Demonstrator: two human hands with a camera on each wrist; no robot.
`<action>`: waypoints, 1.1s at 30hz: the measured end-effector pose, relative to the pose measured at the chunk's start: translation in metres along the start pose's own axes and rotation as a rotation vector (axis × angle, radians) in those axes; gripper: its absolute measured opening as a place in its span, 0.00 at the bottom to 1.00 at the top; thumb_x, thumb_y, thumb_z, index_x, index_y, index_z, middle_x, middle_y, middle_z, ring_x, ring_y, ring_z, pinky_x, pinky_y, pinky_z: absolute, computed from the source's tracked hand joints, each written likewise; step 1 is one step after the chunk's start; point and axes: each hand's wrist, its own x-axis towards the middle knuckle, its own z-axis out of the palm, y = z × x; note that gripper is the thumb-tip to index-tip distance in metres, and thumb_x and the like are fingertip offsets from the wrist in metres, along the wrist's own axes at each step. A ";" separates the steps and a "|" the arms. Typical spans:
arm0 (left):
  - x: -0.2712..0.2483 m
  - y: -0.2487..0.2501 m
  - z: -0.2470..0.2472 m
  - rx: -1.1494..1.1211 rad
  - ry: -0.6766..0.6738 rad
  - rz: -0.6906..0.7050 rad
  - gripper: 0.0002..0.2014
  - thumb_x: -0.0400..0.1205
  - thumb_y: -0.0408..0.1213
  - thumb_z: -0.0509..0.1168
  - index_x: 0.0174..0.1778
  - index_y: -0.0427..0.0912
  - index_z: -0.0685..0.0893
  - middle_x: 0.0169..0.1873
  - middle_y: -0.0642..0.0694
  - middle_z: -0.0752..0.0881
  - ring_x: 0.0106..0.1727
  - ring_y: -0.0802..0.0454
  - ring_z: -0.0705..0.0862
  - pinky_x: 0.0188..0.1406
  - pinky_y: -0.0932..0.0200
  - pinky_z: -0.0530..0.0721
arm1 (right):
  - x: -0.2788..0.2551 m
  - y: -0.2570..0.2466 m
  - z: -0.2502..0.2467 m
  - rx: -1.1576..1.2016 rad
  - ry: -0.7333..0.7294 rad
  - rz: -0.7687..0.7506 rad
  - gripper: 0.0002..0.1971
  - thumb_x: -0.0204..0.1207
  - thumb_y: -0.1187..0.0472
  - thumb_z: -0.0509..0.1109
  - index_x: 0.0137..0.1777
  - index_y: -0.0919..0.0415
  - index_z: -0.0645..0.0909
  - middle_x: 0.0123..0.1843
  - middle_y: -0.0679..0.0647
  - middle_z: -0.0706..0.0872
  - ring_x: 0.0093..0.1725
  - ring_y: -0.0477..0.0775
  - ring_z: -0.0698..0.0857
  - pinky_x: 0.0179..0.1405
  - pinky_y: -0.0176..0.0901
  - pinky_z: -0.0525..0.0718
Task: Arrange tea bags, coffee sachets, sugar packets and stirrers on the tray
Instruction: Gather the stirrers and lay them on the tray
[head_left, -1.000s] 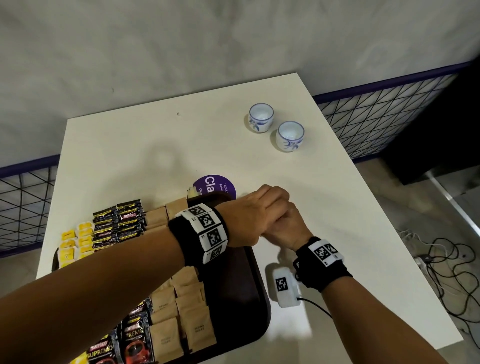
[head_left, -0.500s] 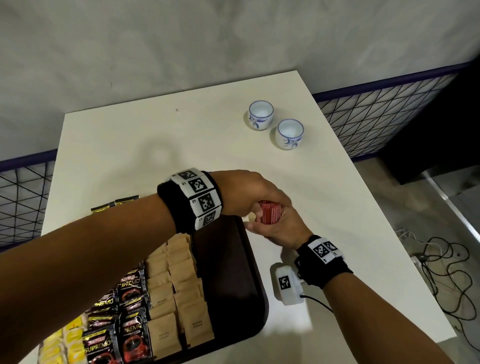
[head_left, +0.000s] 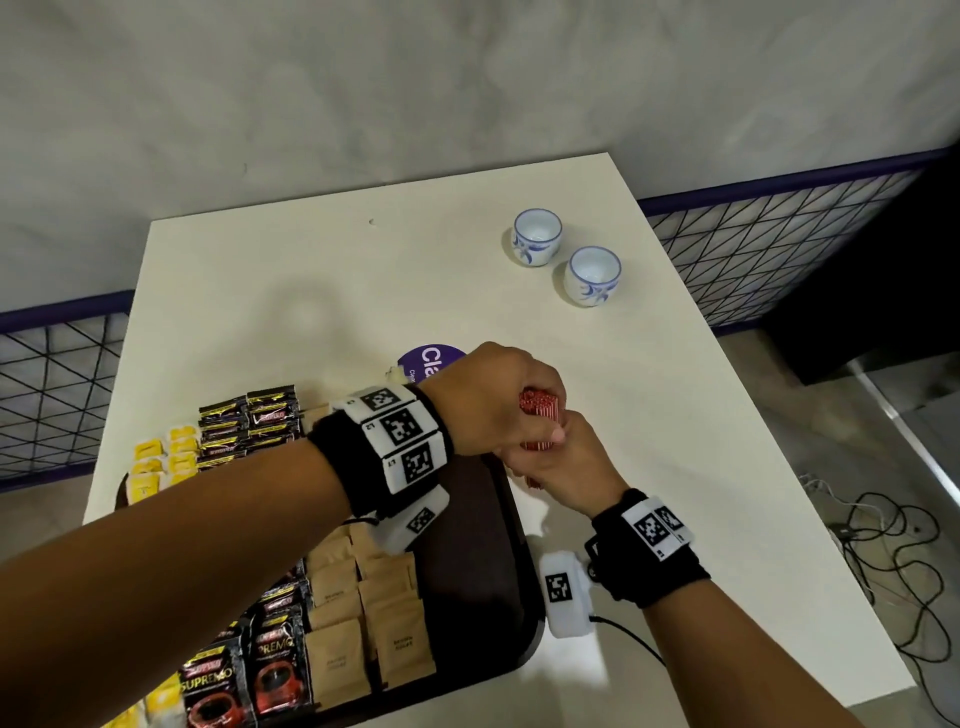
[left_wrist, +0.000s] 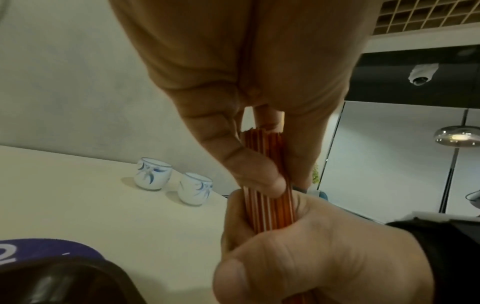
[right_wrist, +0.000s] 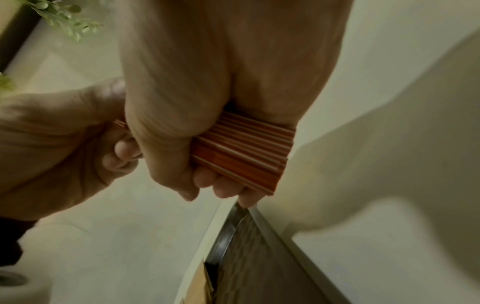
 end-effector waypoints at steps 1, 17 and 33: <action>0.000 0.000 0.000 -0.003 -0.010 -0.007 0.09 0.76 0.48 0.74 0.50 0.51 0.89 0.42 0.55 0.87 0.46 0.60 0.83 0.52 0.57 0.82 | -0.001 0.000 0.002 -0.018 0.006 0.006 0.11 0.74 0.70 0.76 0.32 0.64 0.80 0.27 0.60 0.79 0.27 0.57 0.77 0.26 0.45 0.72; -0.020 -0.024 -0.015 -0.184 -0.065 -0.191 0.20 0.75 0.49 0.76 0.61 0.49 0.83 0.41 0.49 0.91 0.31 0.56 0.89 0.46 0.60 0.87 | -0.014 -0.011 0.034 -0.387 0.103 -0.050 0.02 0.82 0.54 0.68 0.48 0.48 0.79 0.32 0.46 0.85 0.28 0.46 0.83 0.28 0.49 0.82; -0.362 -0.245 0.015 -0.350 0.590 -1.100 0.13 0.77 0.55 0.73 0.41 0.48 0.86 0.31 0.47 0.90 0.31 0.43 0.89 0.36 0.42 0.88 | 0.030 -0.021 0.100 -0.979 0.217 0.300 0.14 0.77 0.57 0.69 0.59 0.64 0.82 0.55 0.61 0.88 0.52 0.65 0.88 0.48 0.47 0.85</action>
